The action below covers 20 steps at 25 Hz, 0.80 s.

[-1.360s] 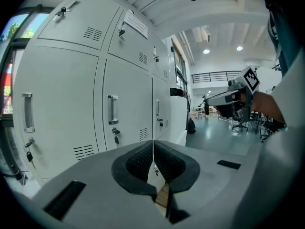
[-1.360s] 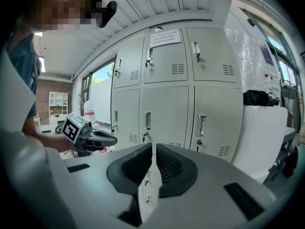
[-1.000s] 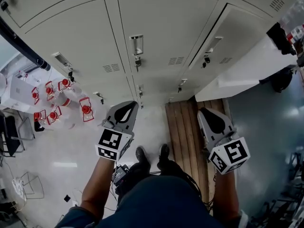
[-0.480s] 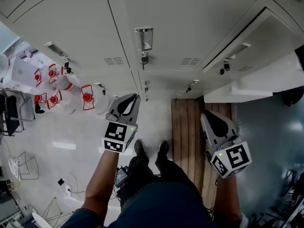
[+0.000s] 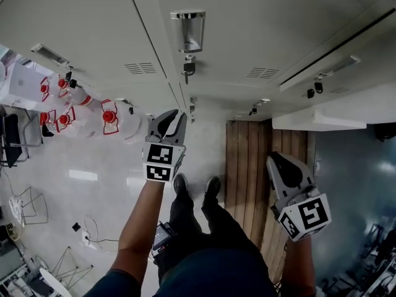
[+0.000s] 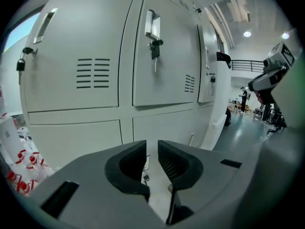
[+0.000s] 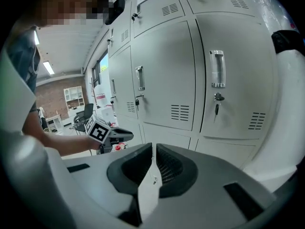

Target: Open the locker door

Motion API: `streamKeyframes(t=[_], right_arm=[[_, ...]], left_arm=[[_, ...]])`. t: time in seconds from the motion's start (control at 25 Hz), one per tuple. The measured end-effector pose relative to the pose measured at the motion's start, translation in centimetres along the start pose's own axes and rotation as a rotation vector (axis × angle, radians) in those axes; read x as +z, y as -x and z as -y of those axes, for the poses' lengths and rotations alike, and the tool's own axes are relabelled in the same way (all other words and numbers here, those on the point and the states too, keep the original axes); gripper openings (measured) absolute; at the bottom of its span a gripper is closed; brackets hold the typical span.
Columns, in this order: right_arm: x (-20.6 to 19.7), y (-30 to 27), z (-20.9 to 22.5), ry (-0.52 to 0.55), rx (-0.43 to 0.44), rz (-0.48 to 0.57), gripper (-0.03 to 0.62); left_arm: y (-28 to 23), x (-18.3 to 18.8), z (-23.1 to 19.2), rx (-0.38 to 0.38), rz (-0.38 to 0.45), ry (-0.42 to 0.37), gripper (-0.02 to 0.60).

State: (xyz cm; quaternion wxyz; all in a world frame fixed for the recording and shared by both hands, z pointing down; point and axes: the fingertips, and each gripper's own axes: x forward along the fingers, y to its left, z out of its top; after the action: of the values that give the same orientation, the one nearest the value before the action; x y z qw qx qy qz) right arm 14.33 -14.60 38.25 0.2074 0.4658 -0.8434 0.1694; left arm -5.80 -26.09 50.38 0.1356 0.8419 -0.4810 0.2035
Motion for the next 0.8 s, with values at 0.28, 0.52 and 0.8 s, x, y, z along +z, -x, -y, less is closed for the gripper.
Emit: streamKeyframes(t=[0.28, 0.52, 0.8], right_arm=[[-3.3, -1.1, 0.8, -0.025, -0.003, -0.042, 0.038], [-5.9, -2.0, 1.4, -0.052, -0.008, -0.076, 0.038], [-8.2, -2.7, 2.6, -0.062, -0.021, -0.118, 0.038]], left_arm=[[-4.7, -4.3, -1.2, 0.036, -0.065, 0.033, 0.133], [-8.4, -7.2, -1.8, 0.06, -0.1, 0.054, 0.144], [-11.9, -10.3, -2.5, 0.106, -0.134, 0.107, 0.149]])
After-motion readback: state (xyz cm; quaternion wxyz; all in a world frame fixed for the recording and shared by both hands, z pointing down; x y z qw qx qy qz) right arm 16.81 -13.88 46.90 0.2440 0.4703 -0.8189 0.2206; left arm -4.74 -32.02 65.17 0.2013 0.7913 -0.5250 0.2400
